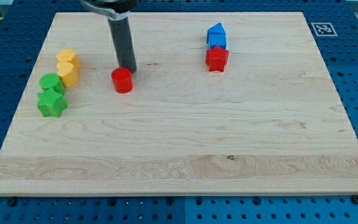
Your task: Slide the red circle towards left
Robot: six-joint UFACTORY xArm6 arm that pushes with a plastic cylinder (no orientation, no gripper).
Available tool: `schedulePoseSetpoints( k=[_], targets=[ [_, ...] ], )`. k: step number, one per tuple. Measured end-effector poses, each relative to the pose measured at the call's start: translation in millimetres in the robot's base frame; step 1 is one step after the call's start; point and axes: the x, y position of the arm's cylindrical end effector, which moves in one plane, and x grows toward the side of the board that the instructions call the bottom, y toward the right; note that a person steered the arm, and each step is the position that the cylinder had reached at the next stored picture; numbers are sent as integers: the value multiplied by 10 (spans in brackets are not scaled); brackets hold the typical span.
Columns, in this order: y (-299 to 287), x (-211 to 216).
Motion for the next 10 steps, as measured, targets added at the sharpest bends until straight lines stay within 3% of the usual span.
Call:
schedulePoseSetpoints(
  k=[5,10],
  targets=[
    [288,717],
    [-219,813]
  ],
)
